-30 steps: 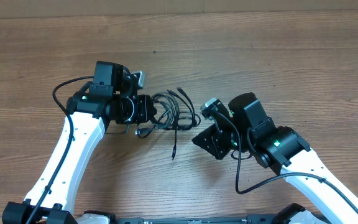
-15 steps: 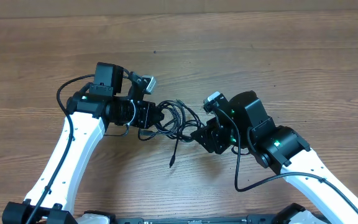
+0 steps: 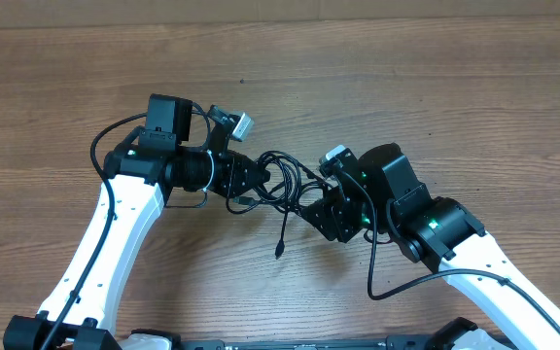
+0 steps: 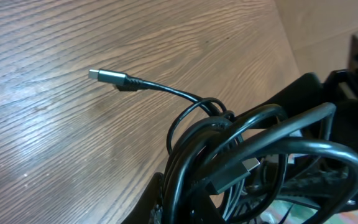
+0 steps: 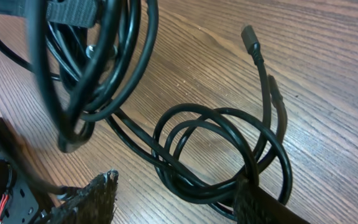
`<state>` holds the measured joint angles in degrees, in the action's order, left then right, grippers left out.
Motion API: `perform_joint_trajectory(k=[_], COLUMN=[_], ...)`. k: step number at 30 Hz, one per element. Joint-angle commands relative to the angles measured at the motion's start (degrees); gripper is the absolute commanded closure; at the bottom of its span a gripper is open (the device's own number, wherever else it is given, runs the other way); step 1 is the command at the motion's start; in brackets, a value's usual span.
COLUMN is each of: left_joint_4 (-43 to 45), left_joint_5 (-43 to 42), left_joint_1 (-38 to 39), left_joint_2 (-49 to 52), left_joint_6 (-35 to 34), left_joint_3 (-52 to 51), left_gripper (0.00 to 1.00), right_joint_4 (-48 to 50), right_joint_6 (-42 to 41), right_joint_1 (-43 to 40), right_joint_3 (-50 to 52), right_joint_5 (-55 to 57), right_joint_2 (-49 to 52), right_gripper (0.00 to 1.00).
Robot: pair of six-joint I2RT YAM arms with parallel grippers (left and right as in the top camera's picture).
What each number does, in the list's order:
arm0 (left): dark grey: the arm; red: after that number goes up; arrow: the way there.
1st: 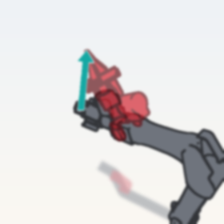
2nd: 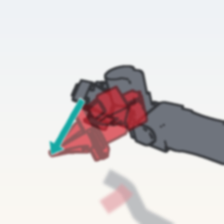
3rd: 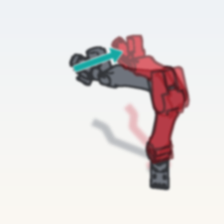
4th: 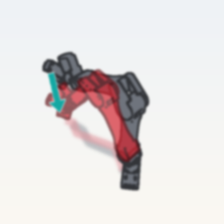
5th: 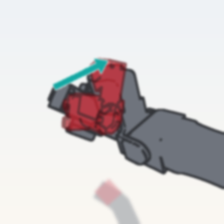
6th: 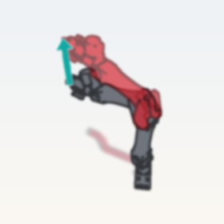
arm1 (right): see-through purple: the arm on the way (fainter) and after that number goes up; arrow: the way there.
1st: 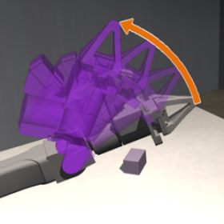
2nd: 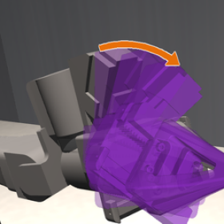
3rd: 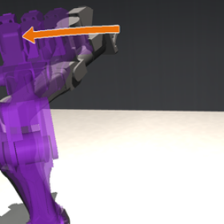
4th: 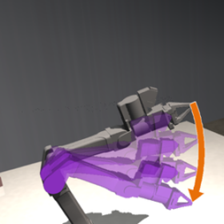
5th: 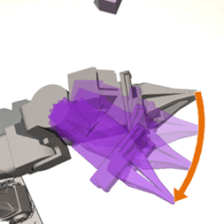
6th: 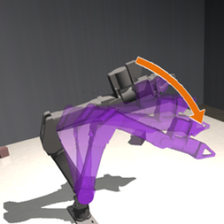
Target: Untangle cables
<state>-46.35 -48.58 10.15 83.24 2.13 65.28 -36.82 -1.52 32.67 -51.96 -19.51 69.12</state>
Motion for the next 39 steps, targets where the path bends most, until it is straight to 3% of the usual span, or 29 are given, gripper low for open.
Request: perform_joint_trajectory(k=[1, 11, 17, 30, 35, 39], left_joint_4=[0.3, 1.5, 4.9, 4.9, 4.8, 4.8], left_joint_5=[-4.0, -4.4, -11.8, -11.1, -4.6, -4.4], left_joint_1=[0.4, 0.2, -1.2, -3.7, -5.3, -7.9], left_joint_2=[-1.6, -1.6, -1.6, -1.6, -1.6, -1.6], left_joint_6=[1.3, -1.6, -2.4, -2.7, -13.4, -18.2], left_joint_3=[1.5, 1.5, 1.5, 1.5, 1.5, 1.5], left_gripper=[0.96, 0.96, 0.96, 0.96, 0.96, 0.96], right_joint_4=[0.0, 0.0, -0.2, 0.7, 3.2, 4.7], right_joint_6=[-0.1, -0.1, -0.2, -2.2, -9.4, -16.6], right_joint_1=[0.2, 0.2, 0.2, 0.2, 0.2, -0.9], right_joint_3=[-0.9, -0.9, -0.9, -0.9, -0.9, -0.9], right_joint_5=[0.4, 0.4, 0.4, 0.0, 0.0, 0.0], right_joint_2=[0.0, 0.0, 0.0, 0.0, 0.0, 0.0], right_gripper=[0.4, 0.4, 0.41, 0.41, 0.41, 0.41])
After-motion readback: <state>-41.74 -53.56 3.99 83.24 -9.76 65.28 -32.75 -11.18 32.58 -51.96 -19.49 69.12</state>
